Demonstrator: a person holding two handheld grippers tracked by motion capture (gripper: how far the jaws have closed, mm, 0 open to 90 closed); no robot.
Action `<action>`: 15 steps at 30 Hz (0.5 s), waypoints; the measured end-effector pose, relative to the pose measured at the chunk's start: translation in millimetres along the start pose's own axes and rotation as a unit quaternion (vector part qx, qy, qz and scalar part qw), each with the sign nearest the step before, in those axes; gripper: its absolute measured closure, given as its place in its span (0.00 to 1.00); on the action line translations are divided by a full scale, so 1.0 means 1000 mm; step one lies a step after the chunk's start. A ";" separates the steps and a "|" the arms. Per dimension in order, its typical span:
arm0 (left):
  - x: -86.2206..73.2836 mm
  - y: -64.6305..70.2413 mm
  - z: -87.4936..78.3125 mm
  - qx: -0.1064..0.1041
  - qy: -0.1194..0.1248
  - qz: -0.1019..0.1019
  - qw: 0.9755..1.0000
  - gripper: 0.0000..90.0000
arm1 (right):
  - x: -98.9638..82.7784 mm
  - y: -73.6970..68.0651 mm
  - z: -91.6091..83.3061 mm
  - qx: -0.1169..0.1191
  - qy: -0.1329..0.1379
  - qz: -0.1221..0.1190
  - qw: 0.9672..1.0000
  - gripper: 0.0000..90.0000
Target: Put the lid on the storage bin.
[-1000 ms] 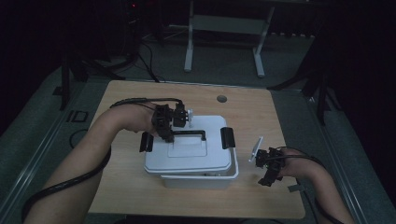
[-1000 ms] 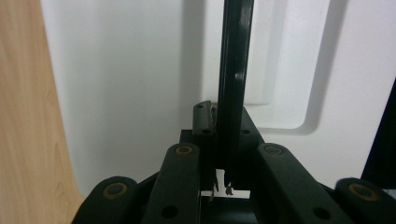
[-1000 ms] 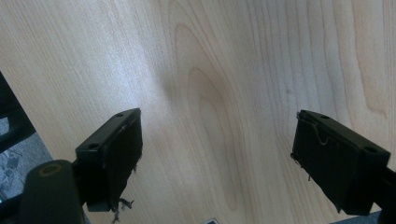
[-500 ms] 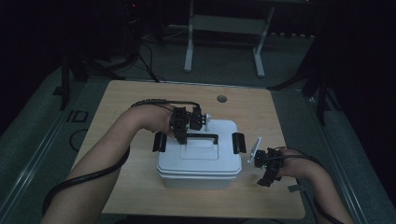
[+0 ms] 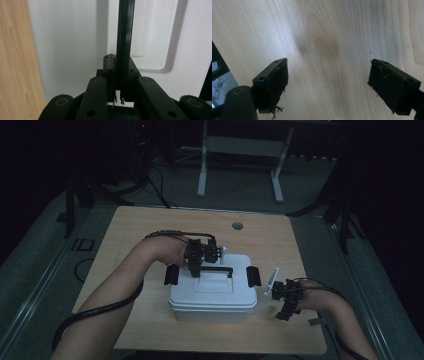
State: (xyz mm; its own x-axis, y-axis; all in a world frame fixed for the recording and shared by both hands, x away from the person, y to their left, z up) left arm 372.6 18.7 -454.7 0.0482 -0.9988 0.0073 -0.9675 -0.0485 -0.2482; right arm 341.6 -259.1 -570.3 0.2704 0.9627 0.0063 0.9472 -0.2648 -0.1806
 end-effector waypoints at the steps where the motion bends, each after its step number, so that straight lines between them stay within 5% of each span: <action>1: 0.000 0.000 0.000 -0.002 -0.001 -0.002 1.000 0.93 | 0.000 0.000 0.000 0.000 -0.002 -0.002 1.000 0.17; 15: 0.001 0.005 0.005 -0.013 0.002 -0.004 1.000 0.93 | 0.003 -0.001 0.005 0.001 -0.007 -0.004 1.000 0.17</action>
State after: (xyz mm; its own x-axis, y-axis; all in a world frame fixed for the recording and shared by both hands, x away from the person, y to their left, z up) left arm 369.1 17.5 -460.9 0.0543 -0.9984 0.0129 -0.9732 -0.0558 -0.2231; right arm 341.1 -255.7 -574.7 0.2608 0.9654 -0.0071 0.9489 -0.2576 -0.1821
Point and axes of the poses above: each handheld gripper's, and its own axes: z roughly forward along the jaws, x roughly out of its top, y roughly to its right, the point moved 9 cm from there along z, roughly forward along the jaws, and after that the axes turned 12 degrees about x, right-handed, at the moved point
